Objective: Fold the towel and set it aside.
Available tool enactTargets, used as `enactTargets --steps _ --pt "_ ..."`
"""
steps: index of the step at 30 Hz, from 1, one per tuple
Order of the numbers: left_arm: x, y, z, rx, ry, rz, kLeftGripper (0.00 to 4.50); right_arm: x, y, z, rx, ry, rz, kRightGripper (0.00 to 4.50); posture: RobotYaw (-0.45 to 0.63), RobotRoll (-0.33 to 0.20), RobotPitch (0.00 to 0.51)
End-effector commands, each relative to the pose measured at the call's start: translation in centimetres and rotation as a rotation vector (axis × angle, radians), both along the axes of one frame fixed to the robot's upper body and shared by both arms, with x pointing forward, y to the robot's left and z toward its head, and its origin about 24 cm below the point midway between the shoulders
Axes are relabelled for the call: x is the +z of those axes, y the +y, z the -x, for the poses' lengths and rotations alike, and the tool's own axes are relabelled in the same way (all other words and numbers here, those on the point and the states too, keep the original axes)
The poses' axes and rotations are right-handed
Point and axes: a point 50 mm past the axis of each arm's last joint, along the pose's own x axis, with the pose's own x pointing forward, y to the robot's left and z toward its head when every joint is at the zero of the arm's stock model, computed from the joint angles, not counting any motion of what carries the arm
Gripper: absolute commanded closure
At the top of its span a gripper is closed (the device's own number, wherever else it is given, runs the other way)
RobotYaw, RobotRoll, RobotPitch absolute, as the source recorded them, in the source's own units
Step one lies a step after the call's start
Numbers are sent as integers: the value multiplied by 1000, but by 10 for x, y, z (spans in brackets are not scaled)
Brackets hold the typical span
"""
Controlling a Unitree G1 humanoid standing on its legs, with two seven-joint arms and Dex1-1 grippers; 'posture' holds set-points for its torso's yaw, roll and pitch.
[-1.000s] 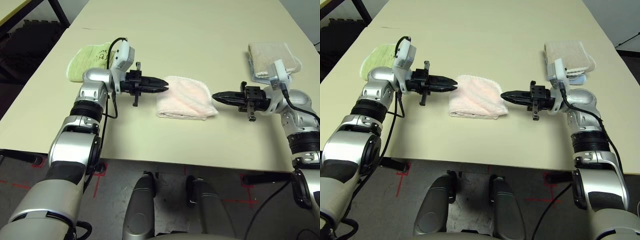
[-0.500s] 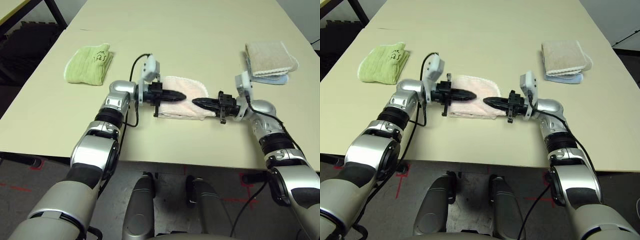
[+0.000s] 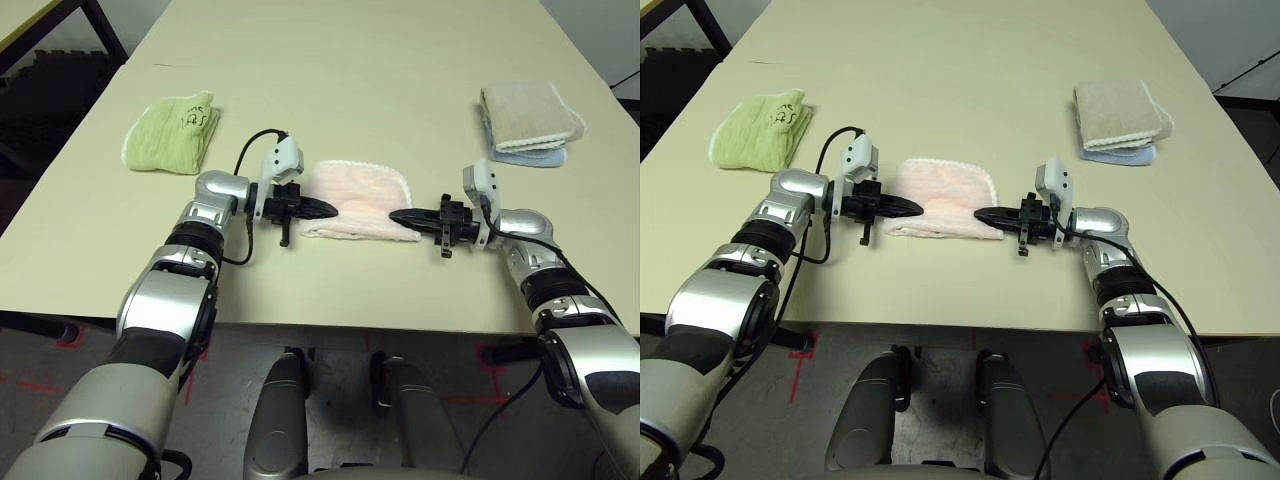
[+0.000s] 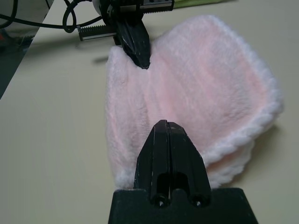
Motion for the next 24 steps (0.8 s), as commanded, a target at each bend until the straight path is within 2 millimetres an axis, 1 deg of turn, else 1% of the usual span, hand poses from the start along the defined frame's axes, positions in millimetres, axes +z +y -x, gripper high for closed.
enactTargets --steps 1,3,5,7,9,12,16,19,24 --pt "21 4 -1 -47 -11 39 4489 29 -8 -2 6 -68 -64 4500 105 0 191" --pt "38 2 -1 -78 -10 115 4489 43 -10 -4 -4 -94 -98 4500 105 0 190" --pt "54 -2 -3 -96 -23 182 4489 52 -9 -7 -23 -108 -123 4500 107 0 191" --pt "63 -7 -5 -89 -46 214 4489 55 -3 -11 -48 -116 -129 4500 112 0 192" --pt "65 -15 -8 -65 -58 243 4489 51 7 -15 -53 -131 -92 4500 117 0 194" --pt "57 -25 -10 -38 -61 237 4489 44 21 -22 -92 -111 -96 4500 122 0 196" --pt "35 -33 -13 38 -38 187 4489 35 28 -29 -145 -83 -93 4500 125 0 200" --pt "22 -36 -12 54 -26 168 4489 30 35 -31 -150 -68 -93 4500 111 0 199" --pt "12 -32 -13 101 -43 125 4489 20 41 -31 -149 -35 -72 4500 89 0 206"
